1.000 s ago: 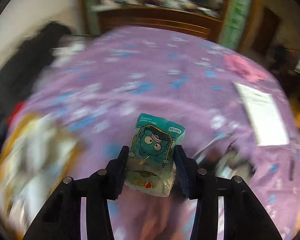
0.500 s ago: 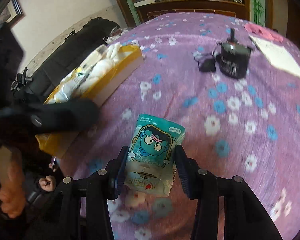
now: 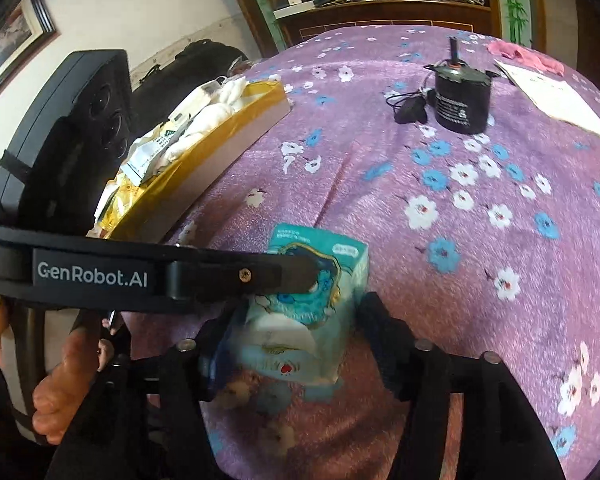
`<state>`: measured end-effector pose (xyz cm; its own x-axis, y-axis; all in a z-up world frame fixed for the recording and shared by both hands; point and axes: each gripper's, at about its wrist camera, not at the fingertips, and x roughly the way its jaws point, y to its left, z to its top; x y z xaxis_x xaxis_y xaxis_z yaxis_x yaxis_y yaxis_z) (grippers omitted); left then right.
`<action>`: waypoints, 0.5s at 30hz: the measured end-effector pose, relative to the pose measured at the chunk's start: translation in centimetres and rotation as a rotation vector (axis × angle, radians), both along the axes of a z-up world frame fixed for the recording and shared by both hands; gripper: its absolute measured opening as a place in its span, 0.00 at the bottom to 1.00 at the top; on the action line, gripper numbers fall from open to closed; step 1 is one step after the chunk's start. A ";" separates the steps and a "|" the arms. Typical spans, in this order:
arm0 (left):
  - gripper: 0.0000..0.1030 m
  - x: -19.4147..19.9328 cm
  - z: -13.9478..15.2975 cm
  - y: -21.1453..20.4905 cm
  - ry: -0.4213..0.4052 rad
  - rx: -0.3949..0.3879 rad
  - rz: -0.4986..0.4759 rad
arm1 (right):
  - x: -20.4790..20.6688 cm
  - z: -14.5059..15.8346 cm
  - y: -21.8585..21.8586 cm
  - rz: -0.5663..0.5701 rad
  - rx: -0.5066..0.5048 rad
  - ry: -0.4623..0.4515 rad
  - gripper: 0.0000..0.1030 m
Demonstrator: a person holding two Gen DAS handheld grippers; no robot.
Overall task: Organize soft objects
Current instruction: 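Carry the teal tissue pack into the tray and open the right gripper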
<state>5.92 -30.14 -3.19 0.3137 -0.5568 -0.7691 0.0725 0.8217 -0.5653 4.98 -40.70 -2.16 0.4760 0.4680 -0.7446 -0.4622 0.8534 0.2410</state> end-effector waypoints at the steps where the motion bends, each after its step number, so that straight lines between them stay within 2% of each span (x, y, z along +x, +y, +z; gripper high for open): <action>1: 0.18 -0.2 0.1 0.0 -0.002 0.001 -0.005 | -0.3 0.0 -0.2 -0.003 0.002 0.002 0.63; 4: 0.18 -0.2 0.0 -0.3 -0.008 0.011 -0.007 | -1.1 0.0 -0.1 0.001 -0.001 0.002 0.61; 8: 0.18 0.2 -0.1 0.0 -0.005 -0.003 0.020 | -1.3 0.1 0.3 -0.015 -0.007 0.000 0.51; 11: 0.18 -0.3 1.1 0.9 -0.031 -0.023 0.032 | -1.8 0.9 0.6 0.001 -0.001 -0.017 0.48; 15: 0.18 -1.2 3.4 1.9 -0.090 -0.010 0.062 | -2.4 2.4 1.3 0.026 0.023 -0.053 0.47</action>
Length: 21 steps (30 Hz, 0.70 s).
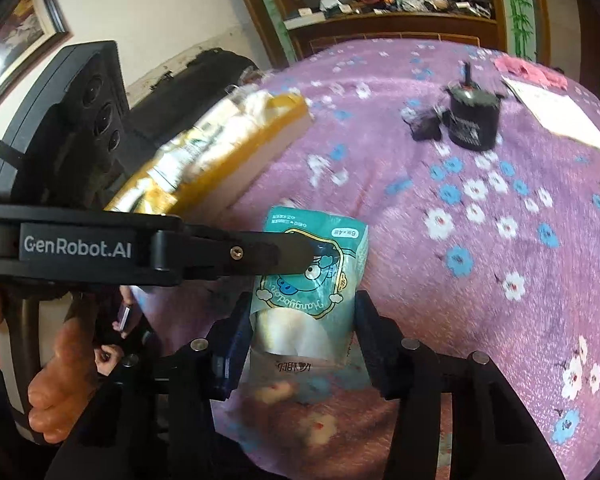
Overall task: Organize soft objects
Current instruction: 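Carry the teal tissue pack into the tray and open the right gripper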
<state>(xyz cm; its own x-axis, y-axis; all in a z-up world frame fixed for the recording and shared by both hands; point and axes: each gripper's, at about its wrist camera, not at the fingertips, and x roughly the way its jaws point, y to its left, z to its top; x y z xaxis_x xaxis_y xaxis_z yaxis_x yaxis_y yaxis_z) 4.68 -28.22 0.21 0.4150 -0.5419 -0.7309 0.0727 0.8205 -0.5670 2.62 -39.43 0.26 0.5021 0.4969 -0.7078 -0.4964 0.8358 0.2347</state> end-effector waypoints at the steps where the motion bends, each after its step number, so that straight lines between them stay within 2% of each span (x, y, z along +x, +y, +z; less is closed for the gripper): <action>1: 0.18 -0.2 0.6 0.4 -0.016 0.009 0.011 | -0.1 0.4 0.3 0.008 0.006 -0.009 0.47; 5: 0.18 -1.0 2.3 2.2 -0.060 0.039 0.055 | -0.3 1.9 1.7 0.047 0.017 -0.044 0.47; 11: 0.18 -1.3 3.8 6.3 -0.095 0.045 0.135 | 0.9 3.5 5.1 0.115 0.031 -0.061 0.47; 17: 0.18 0.4 4.7 10.6 -0.107 0.049 0.196 | 3.4 4.5 9.1 0.162 0.015 -0.088 0.47; 21: 0.18 2.3 4.9 13.0 -0.115 0.058 0.230 | 5.9 4.9 11.9 0.178 0.023 -0.065 0.47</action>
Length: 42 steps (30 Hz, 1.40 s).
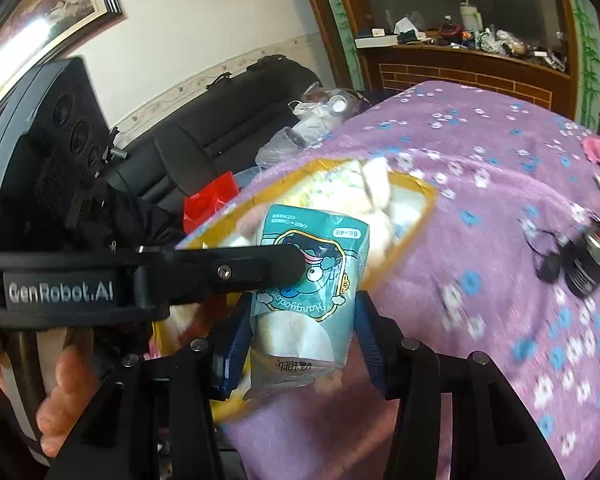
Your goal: Organize soft objects
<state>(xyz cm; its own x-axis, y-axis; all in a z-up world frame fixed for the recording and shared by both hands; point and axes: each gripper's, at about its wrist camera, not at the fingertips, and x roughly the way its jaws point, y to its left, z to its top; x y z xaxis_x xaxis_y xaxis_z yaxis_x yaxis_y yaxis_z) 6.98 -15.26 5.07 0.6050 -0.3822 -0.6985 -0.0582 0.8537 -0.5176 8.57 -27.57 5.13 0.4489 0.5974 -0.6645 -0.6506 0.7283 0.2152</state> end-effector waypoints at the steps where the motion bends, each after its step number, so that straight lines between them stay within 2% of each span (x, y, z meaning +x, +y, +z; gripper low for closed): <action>1: 0.18 0.4 0.0 0.4 0.001 0.003 0.006 | 0.8 0.1 0.6 -0.001 0.006 0.012 0.48; 4: 0.19 1.5 -0.4 1.5 0.006 0.056 0.024 | 2.8 -0.1 2.3 -0.025 -0.005 0.019 0.50; 6: 0.25 1.6 -0.9 1.8 0.019 0.111 0.054 | 3.3 -0.8 3.5 -0.039 -0.021 0.018 0.53; 8: 0.51 1.2 -1.4 2.0 0.022 0.132 0.072 | 3.2 -1.5 4.2 -0.040 -0.032 0.022 0.54; 11: 0.59 -0.5 -1.2 2.1 -0.002 0.165 0.126 | 2.2 -1.3 4.2 -0.062 -0.009 -0.004 0.63; 12: 0.61 -1.2 -0.8 2.0 -0.015 0.198 0.149 | 1.7 -1.2 3.8 -0.075 0.005 -0.012 0.67; 14: 0.72 -2.2 -0.2 1.7 -0.041 0.268 0.195 | 0.3 -1.0 2.5 -0.108 0.037 -0.016 0.71; 16: 0.77 -3.2 0.5 0.7 -0.072 0.379 0.236 | -1.0 -1.1 1.0 -0.138 0.057 -0.007 0.72; 19: 0.77 -3.9 1.2 -0.7 -0.078 0.555 0.250 | -2.3 -1.6 -0.2 -0.198 0.048 0.015 0.72; 21: 0.77 -4.4 1.5 -1.2 -0.082 0.600 0.282 | -3.1 -1.6 -0.3 -0.202 0.026 0.008 0.72; 26: 0.77 -5.3 1.5 -1.7 -0.061 0.583 0.246 | -4.5 -0.8 -0.8 -0.251 -0.036 0.002 0.72; 35: 0.77 -6.5 1.8 -1.6 -0.039 0.589 0.257 | -6.0 0.5 -1.6 -0.288 -0.043 -0.019 0.75; 42: 0.77 -7.0 1.8 -1.5 -0.036 0.598 0.263 | -6.2 0.3 -1.5 -0.258 -0.033 -0.010 0.76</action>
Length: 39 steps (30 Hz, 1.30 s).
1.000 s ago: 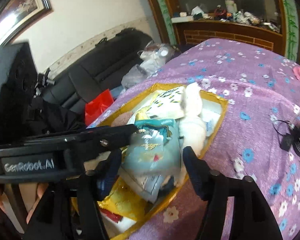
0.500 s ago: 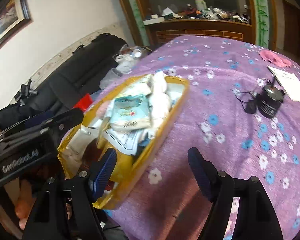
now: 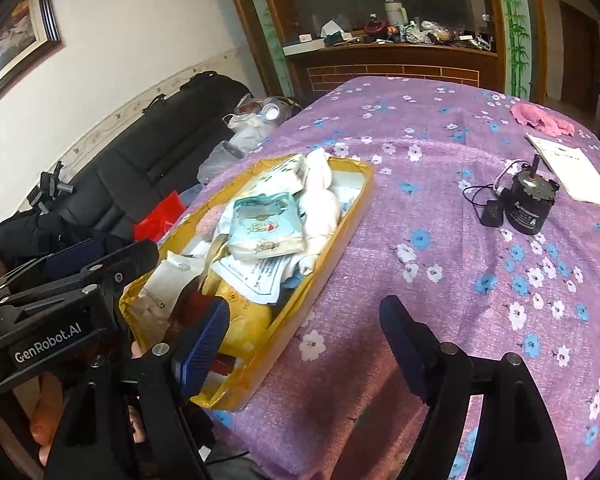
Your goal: Organize soft objects
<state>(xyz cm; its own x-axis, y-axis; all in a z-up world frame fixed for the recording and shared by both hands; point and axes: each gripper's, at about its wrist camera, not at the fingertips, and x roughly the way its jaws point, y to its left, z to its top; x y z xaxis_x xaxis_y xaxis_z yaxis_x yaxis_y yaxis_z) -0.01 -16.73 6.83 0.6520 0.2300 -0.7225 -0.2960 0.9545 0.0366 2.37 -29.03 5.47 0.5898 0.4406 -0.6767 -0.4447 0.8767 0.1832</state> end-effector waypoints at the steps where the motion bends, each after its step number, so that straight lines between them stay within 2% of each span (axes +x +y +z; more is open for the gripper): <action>1: 0.77 -0.1 -0.1 0.1 -0.001 0.001 0.001 | 0.0 0.0 0.1 0.003 -0.001 0.001 0.76; 27: 0.77 0.5 -0.7 2.0 0.015 -0.017 0.004 | 1.9 -0.7 1.4 -0.027 -0.045 0.041 0.76; 32: 0.77 0.8 -0.9 2.4 0.015 -0.029 -0.002 | 2.4 -0.3 1.1 -0.063 -0.060 0.028 0.76; 39: 0.77 1.0 -1.3 3.1 0.020 -0.035 0.000 | 2.7 -0.4 1.4 -0.054 -0.071 0.026 0.76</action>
<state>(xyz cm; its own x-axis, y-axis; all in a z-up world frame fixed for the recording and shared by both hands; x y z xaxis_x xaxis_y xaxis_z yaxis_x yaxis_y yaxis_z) 0.95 -13.64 5.55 0.6374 0.2039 -0.7431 -0.2955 0.9553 0.0087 5.06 -27.60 5.07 0.5933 0.3587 -0.7207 -0.3921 0.9106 0.1305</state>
